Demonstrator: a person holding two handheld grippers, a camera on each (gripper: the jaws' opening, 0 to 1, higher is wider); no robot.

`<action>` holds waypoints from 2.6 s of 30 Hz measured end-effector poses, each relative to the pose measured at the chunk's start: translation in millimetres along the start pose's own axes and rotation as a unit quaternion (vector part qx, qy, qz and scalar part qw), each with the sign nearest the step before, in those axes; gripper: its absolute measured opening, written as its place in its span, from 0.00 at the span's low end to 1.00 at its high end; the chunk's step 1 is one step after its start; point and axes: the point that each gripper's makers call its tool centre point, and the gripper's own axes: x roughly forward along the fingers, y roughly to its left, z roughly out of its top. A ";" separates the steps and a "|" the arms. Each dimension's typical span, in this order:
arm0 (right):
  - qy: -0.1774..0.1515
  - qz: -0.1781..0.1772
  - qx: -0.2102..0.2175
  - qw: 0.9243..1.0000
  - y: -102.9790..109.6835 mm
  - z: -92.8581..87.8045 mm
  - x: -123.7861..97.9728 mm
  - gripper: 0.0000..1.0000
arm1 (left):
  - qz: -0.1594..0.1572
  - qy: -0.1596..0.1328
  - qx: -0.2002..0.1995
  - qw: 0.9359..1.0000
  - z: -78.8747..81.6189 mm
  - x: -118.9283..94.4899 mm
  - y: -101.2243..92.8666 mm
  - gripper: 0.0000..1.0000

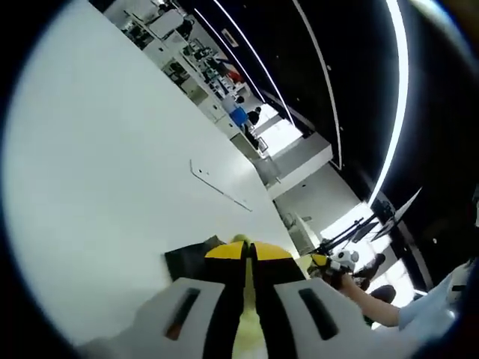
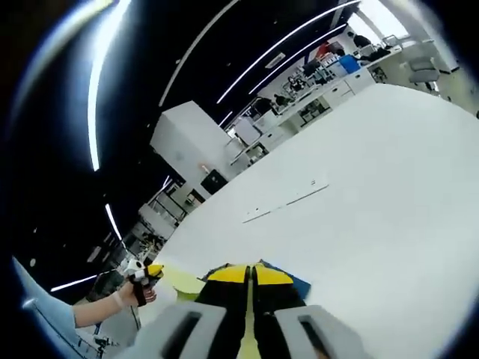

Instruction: Fold the garment on the visible template until the final outline fits inside the template.

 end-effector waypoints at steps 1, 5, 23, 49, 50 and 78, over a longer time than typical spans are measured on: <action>0.003 -0.004 0.003 1.000 -4.5 -2.6 3.3 0.00 | 0.003 0.001 -0.001 1.000 -1.1 2.5 4.2 0.00; 0.017 -0.020 0.012 1.000 -19.8 -12.1 10.5 0.00 | 0.030 0.015 -0.012 0.999 -9.5 9.2 23.8 0.00; 0.051 -0.058 0.027 0.997 -58.6 -39.1 23.0 0.00 | 0.095 0.043 -0.031 0.994 -40.1 15.3 67.9 0.00; 0.093 0.003 -0.110 0.990 -26.1 -51.0 15.9 0.34 | 0.079 0.083 0.154 0.981 -42.5 15.4 57.7 0.37; 0.099 0.008 -0.126 0.987 -23.0 -53.7 15.2 0.40 | 0.079 0.089 0.168 0.979 -43.9 15.6 57.9 0.42; 0.144 0.062 -0.226 0.961 6.6 -84.4 20.1 0.82 | -0.003 0.192 0.282 0.940 -79.4 18.5 10.3 0.79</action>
